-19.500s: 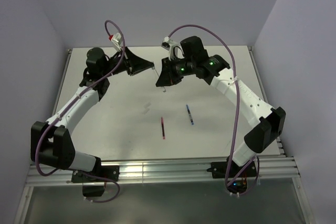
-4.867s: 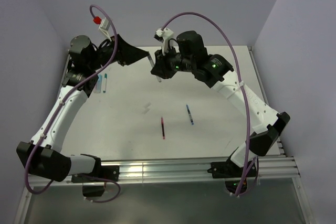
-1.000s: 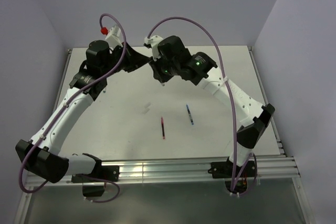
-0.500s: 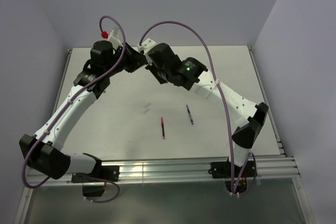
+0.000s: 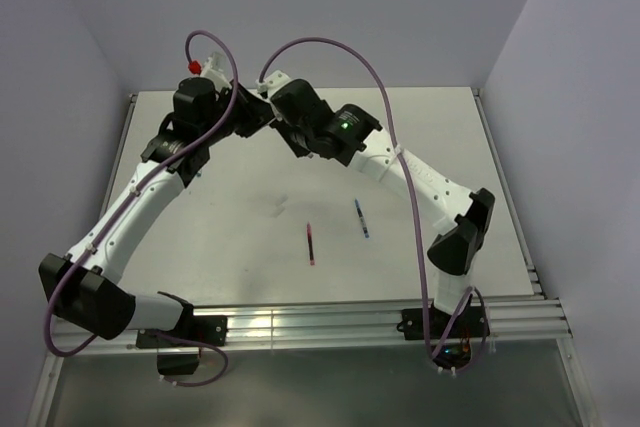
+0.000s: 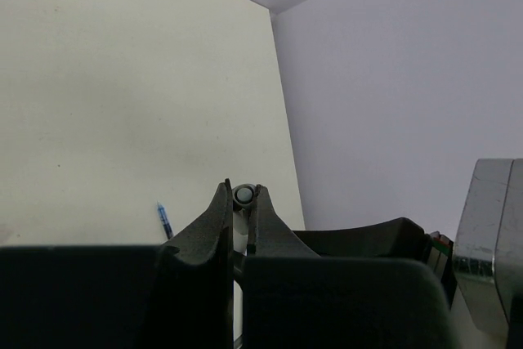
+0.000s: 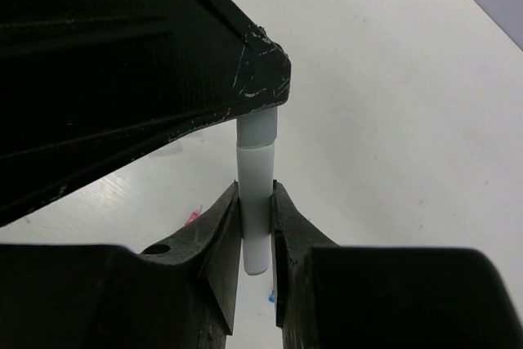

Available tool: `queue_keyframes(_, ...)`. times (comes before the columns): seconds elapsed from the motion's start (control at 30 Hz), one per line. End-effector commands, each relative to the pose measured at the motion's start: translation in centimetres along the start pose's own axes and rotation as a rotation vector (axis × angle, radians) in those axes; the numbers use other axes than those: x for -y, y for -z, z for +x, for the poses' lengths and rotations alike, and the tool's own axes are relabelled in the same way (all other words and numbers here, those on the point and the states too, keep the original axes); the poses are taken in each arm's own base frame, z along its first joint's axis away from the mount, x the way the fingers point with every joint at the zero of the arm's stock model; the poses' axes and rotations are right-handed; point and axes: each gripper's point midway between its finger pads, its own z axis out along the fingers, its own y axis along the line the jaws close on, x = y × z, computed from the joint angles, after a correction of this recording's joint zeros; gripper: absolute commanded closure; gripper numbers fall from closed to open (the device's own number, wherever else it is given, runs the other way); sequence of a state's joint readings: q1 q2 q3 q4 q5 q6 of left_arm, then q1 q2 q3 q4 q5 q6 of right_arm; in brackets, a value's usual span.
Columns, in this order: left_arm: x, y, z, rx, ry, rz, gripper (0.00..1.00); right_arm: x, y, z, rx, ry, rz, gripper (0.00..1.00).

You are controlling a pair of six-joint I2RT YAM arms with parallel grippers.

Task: Insert the pens into the pen caps
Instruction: Press the pen cap onto the pen.

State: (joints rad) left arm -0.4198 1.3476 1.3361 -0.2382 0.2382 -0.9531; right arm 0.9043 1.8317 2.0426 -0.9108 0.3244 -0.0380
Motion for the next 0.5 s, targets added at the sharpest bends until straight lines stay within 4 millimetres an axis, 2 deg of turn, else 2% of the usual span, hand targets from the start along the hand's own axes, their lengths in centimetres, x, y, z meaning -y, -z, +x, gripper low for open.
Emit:
queue_keyframes(0.0,3.1,1.3,1.7,-0.1,-0.062,0.102,1.0,-0.8,3.3,-6.9,0.255,-0.094,-0.105,1.0)
queue_keyframes(0.03,3.4,1.6,1.2,-0.085,-0.091,0.114,1.0,-1.2,3.6,-6.9,0.261,-0.087,-0.141,1.0)
queue_keyframes(0.07,3.5,1.8,0.9,-0.077,-0.104,0.116,1.0,-0.7,4.5,-7.3,0.287,-0.091,-0.148,1.0)
queue_keyframes(0.1,3.8,2.2,0.6,-0.07,-0.131,0.128,1.0,-0.9,4.3,-6.6,0.276,-0.086,-0.16,1.0)
queue_keyframes(0.17,4.5,2.9,-0.2,-0.054,-0.157,0.152,1.0,-1.1,5.0,-6.7,0.301,-0.075,-0.21,1.0)
queue_keyframes(0.27,5.2,3.5,-0.5,-0.054,-0.167,0.178,1.0,-0.8,6.1,-6.4,0.328,-0.067,-0.213,1.0)
queue_keyframes(0.4,5.6,3.5,-0.5,-0.054,-0.142,0.199,1.0,-0.4,6.6,-6.4,0.337,-0.074,-0.208,1.0)
queue_keyframes(0.47,6.0,3.6,-0.5,-0.059,-0.149,0.219,0.94,-0.5,6.8,-6.6,0.349,-0.069,-0.215,1.0)
